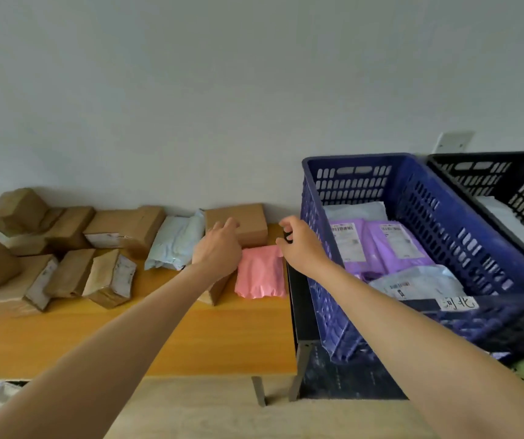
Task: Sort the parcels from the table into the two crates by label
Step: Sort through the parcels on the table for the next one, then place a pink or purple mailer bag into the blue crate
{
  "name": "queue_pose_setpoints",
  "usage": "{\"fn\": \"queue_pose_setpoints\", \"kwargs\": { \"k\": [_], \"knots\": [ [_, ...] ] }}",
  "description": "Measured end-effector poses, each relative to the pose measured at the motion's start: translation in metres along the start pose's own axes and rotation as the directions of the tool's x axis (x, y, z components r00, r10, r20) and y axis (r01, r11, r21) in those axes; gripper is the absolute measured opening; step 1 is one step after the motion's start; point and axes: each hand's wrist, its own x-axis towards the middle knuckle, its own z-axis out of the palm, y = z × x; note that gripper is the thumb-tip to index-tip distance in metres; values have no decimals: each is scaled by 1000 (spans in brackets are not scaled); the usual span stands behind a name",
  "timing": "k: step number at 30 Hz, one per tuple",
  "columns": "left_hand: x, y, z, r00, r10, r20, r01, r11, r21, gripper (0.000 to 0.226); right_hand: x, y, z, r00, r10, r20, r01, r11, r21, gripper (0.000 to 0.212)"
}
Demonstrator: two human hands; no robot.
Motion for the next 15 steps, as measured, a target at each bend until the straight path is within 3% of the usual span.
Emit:
{"fn": "queue_pose_setpoints", "kwargs": {
  "k": [7,12,15],
  "knots": [
    [-4,-31,42,992,-9,126,16,998,-59,30,-11,19,47,984,178,-14,-178,984,-9,33],
    [-7,-44,79,963,40,265,5,986,-166,45,-6,41,78,965,263,0,-263,964,-27,35],
    [-8,-54,105,937,-3,349,68,982,-175,52,-2,56,97,946,324,25,-323,946,-18,37]
  ]
}}
